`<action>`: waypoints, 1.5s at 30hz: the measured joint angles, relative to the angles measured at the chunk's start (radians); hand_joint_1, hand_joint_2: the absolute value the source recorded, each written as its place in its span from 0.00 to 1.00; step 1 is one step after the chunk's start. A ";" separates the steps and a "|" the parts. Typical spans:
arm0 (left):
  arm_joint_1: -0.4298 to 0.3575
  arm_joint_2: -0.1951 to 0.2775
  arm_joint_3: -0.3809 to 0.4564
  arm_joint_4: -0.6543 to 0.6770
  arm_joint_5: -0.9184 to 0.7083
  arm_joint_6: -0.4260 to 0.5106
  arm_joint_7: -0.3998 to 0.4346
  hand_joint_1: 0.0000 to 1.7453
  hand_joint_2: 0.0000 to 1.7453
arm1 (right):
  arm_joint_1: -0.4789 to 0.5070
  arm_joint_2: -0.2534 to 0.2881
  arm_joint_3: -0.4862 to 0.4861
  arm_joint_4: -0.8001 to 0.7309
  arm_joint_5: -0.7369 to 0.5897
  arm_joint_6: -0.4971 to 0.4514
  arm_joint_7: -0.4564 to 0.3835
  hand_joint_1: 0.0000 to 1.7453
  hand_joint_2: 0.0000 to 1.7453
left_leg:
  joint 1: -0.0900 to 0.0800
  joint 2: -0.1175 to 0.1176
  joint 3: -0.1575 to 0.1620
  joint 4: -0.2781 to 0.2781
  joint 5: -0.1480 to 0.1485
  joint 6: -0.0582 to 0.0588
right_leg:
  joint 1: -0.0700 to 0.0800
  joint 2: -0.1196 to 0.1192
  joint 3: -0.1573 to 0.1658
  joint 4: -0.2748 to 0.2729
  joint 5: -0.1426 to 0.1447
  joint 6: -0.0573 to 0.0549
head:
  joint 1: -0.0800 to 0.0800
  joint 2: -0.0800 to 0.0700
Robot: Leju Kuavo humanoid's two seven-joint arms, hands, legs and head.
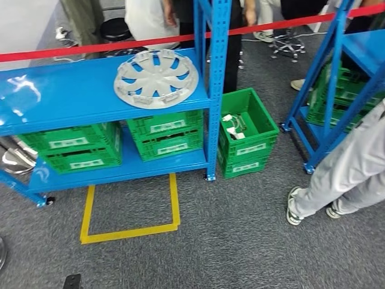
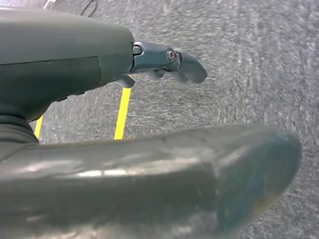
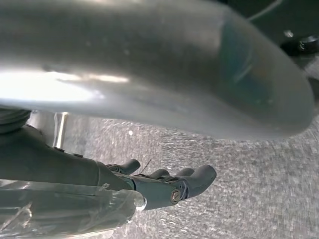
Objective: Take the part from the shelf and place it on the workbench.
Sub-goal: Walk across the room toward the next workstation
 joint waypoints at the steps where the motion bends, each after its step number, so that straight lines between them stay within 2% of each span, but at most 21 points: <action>1: 0.000 0.000 0.000 0.000 0.001 0.000 0.001 0.00 0.00 | 0.000 0.000 0.000 0.000 0.000 0.000 0.000 0.00 0.00 | 0.000 0.005 -0.020 0.042 -0.010 -0.002 | 0.000 -0.014 0.000 0.000 -0.001 -0.001 | 0.000 0.000; 2: 0.001 0.000 0.001 0.000 0.002 0.000 0.002 0.00 0.00 | 0.000 0.000 0.000 0.000 0.001 0.000 0.001 0.00 0.00 | 0.000 0.007 -0.024 0.051 -0.002 -0.003 | 0.000 -0.028 0.000 0.000 -0.002 0.000 | 0.000 0.000; 3: 0.002 0.001 0.001 0.000 0.002 0.000 0.002 0.00 0.00 | -0.001 0.000 0.000 0.000 0.001 0.000 0.001 0.00 0.00 | 0.000 0.012 -0.008 0.023 0.022 -0.003 | 0.000 -0.041 0.001 0.000 -0.003 0.001 | -0.001 0.000; 4: 0.003 0.001 0.001 0.000 0.003 -0.001 0.003 0.00 0.00 | -0.002 0.000 0.000 0.000 0.001 0.000 0.001 0.00 0.00 | 0.000 0.022 0.024 -0.034 0.056 -0.002 | -0.001 -0.054 0.004 0.000 -0.004 0.003 | -0.001 0.000; 6: 0.000 0.001 0.001 0.000 0.003 -0.001 0.004 0.00 0.00 | -0.004 0.000 0.000 0.000 0.001 0.000 0.000 0.00 0.00 | -0.002 0.065 0.094 -0.159 0.105 0.003 | 0.005 -0.075 0.006 0.002 -0.010 0.012 | -0.002 0.000; 8: -0.004 0.000 0.001 0.000 0.001 -0.001 0.007 0.00 0.00 | -0.004 0.000 0.000 0.000 -0.001 0.001 -0.001 0.00 0.00 | -0.005 0.088 0.122 -0.214 0.112 0.015 | 0.014 -0.090 0.008 0.002 -0.016 0.022 | 0.002 0.000; 10: -0.002 -0.001 0.001 0.000 -0.006 -0.001 0.014 0.00 0.00 | -0.006 0.000 -0.001 0.000 -0.010 0.005 -0.004 0.00 0.00 | -0.004 0.073 0.121 -0.219 0.111 0.029 | 0.014 -0.097 0.015 0.000 -0.019 0.033 | 0.008 0.000; 11: 0.000 -0.001 0.001 0.000 -0.011 0.001 0.019 0.00 0.00 | -0.007 0.000 -0.002 0.000 -0.017 0.005 -0.004 0.00 0.00 | -0.002 0.068 0.122 -0.220 0.111 0.034 | 0.012 -0.084 0.015 0.008 -0.027 0.039 | 0.009 0.000; 13: -0.001 -0.001 0.002 0.000 -0.015 0.005 0.034 0.00 0.50 | -0.005 0.000 -0.011 0.000 -0.032 -0.005 0.008 0.00 0.50 | 0.001 0.058 0.122 -0.222 0.113 0.045 | 0.007 -0.034 -0.016 0.081 -0.073 0.048 | 0.013 0.000; 15: -0.005 -0.001 0.002 0.000 -0.015 0.007 0.055 0.00 1.00 | 0.000 0.000 -0.025 0.000 -0.038 -0.024 0.026 0.00 1.00 | -0.001 0.047 0.122 -0.222 0.113 0.052 | 0.006 -0.001 -0.078 0.213 -0.135 0.052 | 0.016 0.000; 16: -0.006 -0.001 0.002 0.000 -0.018 0.007 0.069 0.00 1.00 | 0.005 0.000 -0.030 0.000 -0.033 -0.034 0.028 0.00 1.00 | -0.002 0.040 0.122 -0.222 0.112 0.054 | 0.006 0.003 -0.104 0.262 -0.150 0.052 | 0.016 0.000; 17: -0.007 0.000 0.000 -0.001 -0.022 0.006 0.084 0.00 1.00 | 0.012 -0.001 -0.032 0.000 -0.025 -0.044 0.025 0.00 1.00 | -0.003 0.034 0.123 -0.222 0.112 0.055 | 0.006 0.004 -0.118 0.283 -0.147 0.051 | 0.017 0.000; 18: -0.007 0.002 -0.004 -0.004 -0.023 0.005 0.101 0.00 0.75 | 0.020 -0.002 -0.029 0.000 -0.017 -0.054 0.018 0.00 0.75 | -0.003 0.029 0.124 -0.222 0.112 0.054 | 0.006 0.005 -0.113 0.265 -0.125 0.050 | 0.018 0.000; 21: -0.009 0.011 -0.032 -0.021 0.006 -0.002 0.130 0.00 0.00 | 0.042 -0.008 -0.009 0.000 -0.036 -0.068 0.009 0.00 0.00 | -0.003 0.015 0.128 -0.220 0.110 0.047 | 0.005 0.007 -0.034 0.083 -0.026 0.042 | 0.019 0.000; 23: -0.009 0.019 -0.055 -0.032 0.042 -0.007 0.137 0.00 0.00 | 0.053 -0.012 0.012 0.000 -0.070 -0.070 0.013 0.00 0.00 | -0.006 0.011 0.126 -0.217 0.109 0.038 | 0.005 0.011 -0.007 0.018 -0.004 0.035 | 0.020 0.000; 27: 0.001 0.037 -0.113 -0.046 0.122 -0.021 0.148 0.00 0.00 | 0.070 -0.024 0.065 -0.001 -0.146 -0.069 0.024 0.00 0.00 | -0.008 0.010 0.124 -0.220 0.115 0.062 | 0.006 0.014 -0.007 0.011 0.001 0.033 | 0.019 0.000; 28: 0.006 0.040 -0.131 -0.048 0.144 -0.025 0.152 0.00 0.00 | 0.072 -0.027 0.081 -0.003 -0.166 -0.069 0.027 0.00 0.00 | -0.008 0.010 0.125 -0.223 0.117 0.062 | 0.006 0.015 -0.007 0.011 0.001 0.031 | 0.018 0.000; 30: 0.015 0.047 -0.165 -0.054 0.187 -0.032 0.157 0.00 0.00 | 0.075 -0.035 0.114 -0.007 -0.207 -0.068 0.034 0.00 0.00 | -0.007 0.010 0.127 -0.229 0.120 0.055 | 0.008 0.015 -0.008 0.011 0.001 0.026 | 0.019 0.000; 35: 0.043 0.065 -0.250 -0.069 0.288 -0.050 0.169 0.00 0.00 | 0.083 -0.057 0.194 -0.025 -0.301 -0.063 0.050 0.00 0.00 | -0.003 0.010 0.128 -0.237 0.125 0.022 | 0.011 0.014 -0.012 0.012 0.002 0.018 | 0.019 0.000; 38: 0.060 0.074 -0.304 -0.078 0.351 -0.061 0.176 0.00 0.00 | 0.090 -0.071 0.245 -0.039 -0.361 -0.061 0.060 0.00 0.00 | -0.003 0.010 0.127 -0.237 0.124 0.018 | 0.011 0.014 -0.012 0.012 0.002 0.016 | 0.020 0.000; 45: 0.098 0.101 -0.430 -0.099 0.495 -0.085 0.194 0.00 0.00 | 0.108 -0.099 0.365 -0.073 -0.497 -0.053 0.083 0.00 0.00 | -0.007 0.010 0.127 -0.237 0.124 0.018 | 0.007 0.014 -0.011 0.010 0.004 0.018 | 0.020 0.000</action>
